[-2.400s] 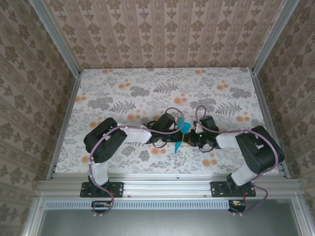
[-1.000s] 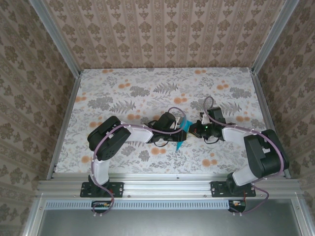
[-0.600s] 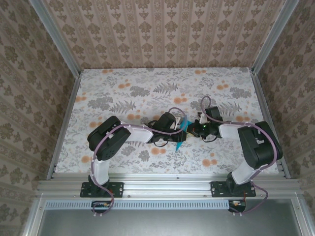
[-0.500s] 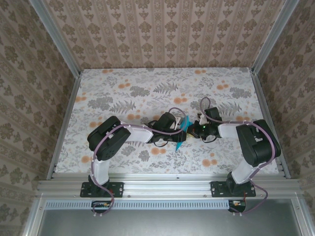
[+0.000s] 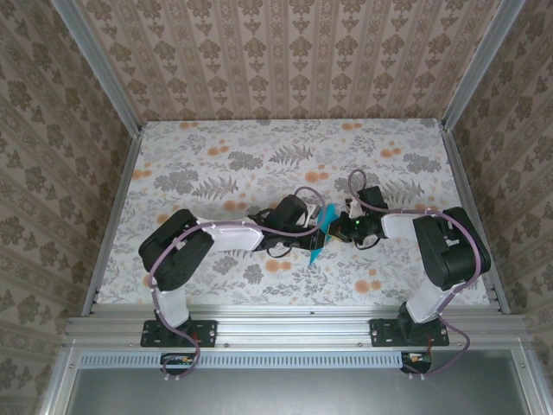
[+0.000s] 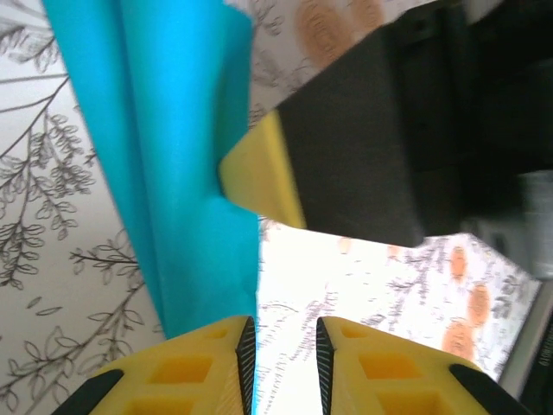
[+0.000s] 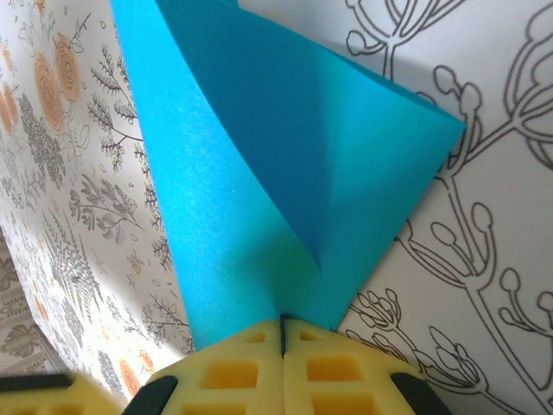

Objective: Fold a paper plane with a square sheet of paper (pick it up from the middle)
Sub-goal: Fold the wing for the fifth time at the center of the table.

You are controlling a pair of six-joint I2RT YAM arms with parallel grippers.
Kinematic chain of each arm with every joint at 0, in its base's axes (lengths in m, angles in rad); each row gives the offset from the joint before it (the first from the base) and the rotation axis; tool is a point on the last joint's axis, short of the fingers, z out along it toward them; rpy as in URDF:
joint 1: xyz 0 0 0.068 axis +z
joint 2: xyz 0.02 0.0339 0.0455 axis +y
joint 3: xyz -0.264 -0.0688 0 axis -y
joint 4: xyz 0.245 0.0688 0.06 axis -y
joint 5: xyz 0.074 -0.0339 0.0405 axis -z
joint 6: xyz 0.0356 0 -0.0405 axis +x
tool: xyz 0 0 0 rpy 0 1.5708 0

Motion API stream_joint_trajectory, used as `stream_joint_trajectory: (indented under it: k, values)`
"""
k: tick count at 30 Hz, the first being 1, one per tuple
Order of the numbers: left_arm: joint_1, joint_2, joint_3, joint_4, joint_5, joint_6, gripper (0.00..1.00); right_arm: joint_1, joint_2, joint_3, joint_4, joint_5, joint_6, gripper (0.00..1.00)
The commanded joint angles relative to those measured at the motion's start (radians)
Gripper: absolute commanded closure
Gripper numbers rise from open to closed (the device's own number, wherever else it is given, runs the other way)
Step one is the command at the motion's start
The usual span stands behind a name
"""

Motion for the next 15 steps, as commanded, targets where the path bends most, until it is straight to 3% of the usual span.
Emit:
stream_joint_trajectory:
  k: [1, 10, 15]
  values:
    - [-0.023, -0.039, -0.006, -0.071, -0.039, 0.02, 0.74, -0.003, 0.019, 0.003, -0.06, 0.063, -0.032, 0.93]
    - [-0.085, -0.074, -0.048, -0.136, -0.204, 0.024, 0.79, -0.003, 0.015, -0.001, -0.063, 0.059, -0.037, 0.93]
    - [-0.096, -0.094, -0.061, -0.144, -0.236, 0.028, 0.82, -0.003, 0.015, -0.003, -0.063, 0.057, -0.038, 0.93]
